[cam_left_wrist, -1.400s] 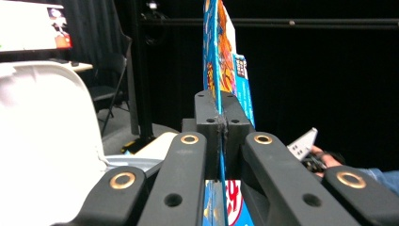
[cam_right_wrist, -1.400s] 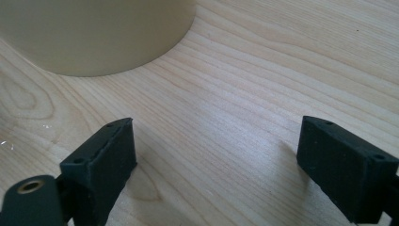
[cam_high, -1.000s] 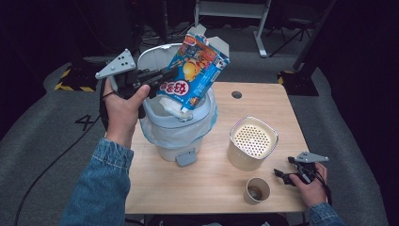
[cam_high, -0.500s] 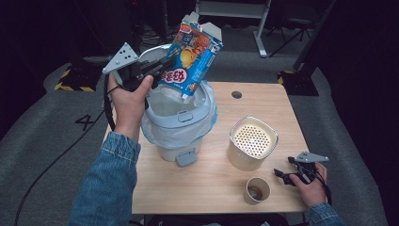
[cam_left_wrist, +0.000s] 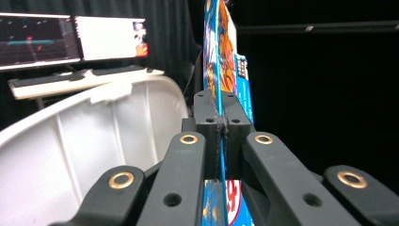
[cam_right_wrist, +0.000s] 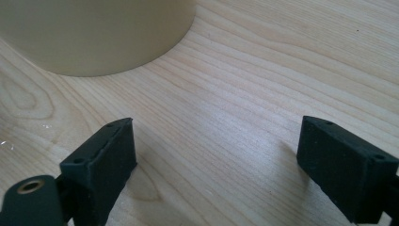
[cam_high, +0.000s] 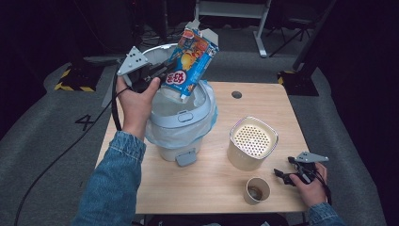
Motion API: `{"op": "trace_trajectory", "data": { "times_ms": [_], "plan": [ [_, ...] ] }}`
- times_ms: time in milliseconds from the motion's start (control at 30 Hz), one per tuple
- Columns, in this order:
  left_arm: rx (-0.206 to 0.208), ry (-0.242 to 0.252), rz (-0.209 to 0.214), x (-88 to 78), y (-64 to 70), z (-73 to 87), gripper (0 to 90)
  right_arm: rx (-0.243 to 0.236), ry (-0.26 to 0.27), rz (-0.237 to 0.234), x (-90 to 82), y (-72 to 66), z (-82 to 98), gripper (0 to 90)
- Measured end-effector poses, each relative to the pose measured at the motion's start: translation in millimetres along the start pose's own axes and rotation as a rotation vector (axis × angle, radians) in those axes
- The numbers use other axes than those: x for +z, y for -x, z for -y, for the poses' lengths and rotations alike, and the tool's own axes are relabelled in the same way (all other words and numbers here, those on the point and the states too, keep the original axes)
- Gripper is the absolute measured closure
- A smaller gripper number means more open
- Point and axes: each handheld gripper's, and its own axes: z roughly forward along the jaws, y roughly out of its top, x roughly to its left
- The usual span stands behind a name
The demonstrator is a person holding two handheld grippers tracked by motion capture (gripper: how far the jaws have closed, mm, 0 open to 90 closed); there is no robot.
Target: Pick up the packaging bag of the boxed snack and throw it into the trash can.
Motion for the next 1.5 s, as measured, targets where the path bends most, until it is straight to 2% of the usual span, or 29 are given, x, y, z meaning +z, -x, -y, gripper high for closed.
{"op": "trace_trajectory", "data": {
  "times_ms": [167,267,400,633,733,1067,1233,1267,1300,1333,1400,1500],
  "plan": [
    [-0.003,-0.016,-0.015,3.0,-0.1,6.1,88.3,0.0,0.0,0.0,0.0,0.0,0.0,12.2],
    [0.005,-0.043,-0.006,5.4,0.6,8.0,88.0,0.0,0.0,0.0,0.0,0.0,0.0,12.2],
    [0.033,-0.079,-0.009,8.1,5.4,6.4,87.6,0.0,0.0,0.0,0.0,0.0,0.0,12.2],
    [0.026,-0.095,0.001,7.5,8.1,5.3,87.1,0.0,0.0,0.0,0.0,0.0,0.0,12.2],
    [0.039,-0.111,0.003,5.7,9.1,3.9,87.1,0.0,0.0,0.0,0.0,0.0,0.0,12.2],
    [0.004,-0.163,-0.001,6.6,8.8,4.5,86.3,0.0,0.0,0.0,0.0,0.0,0.0,12.2],
    [0.012,-0.179,0.001,7.9,8.5,4.0,83.6,0.0,0.0,0.0,0.0,0.0,0.0,12.2],
    [0.01,-0.186,0.007,8.8,8.4,3.8,80.6,0.0,0.0,0.0,0.0,0.0,0.0,12.2],
    [0.02,-0.183,0.01,9.4,8.4,3.4,73.6,0.0,0.0,0.0,0.0,0.0,0.0,12.2],
    [0.028,-0.173,0.006,9.9,9.0,3.2,61.4,0.0,0.0,0.0,0.0,0.0,0.0,12.2],
    [0.024,-0.206,-0.004,10.5,10.6,2.9,40.5,0.001,0.0,0.0,0.0,0.0,0.0,12.2],
    [0.029,-0.235,-0.002,8.8,12.4,3.2,38.1,0.0,0.0,0.0,0.0,0.0,0.0,12.2]
  ]
}}
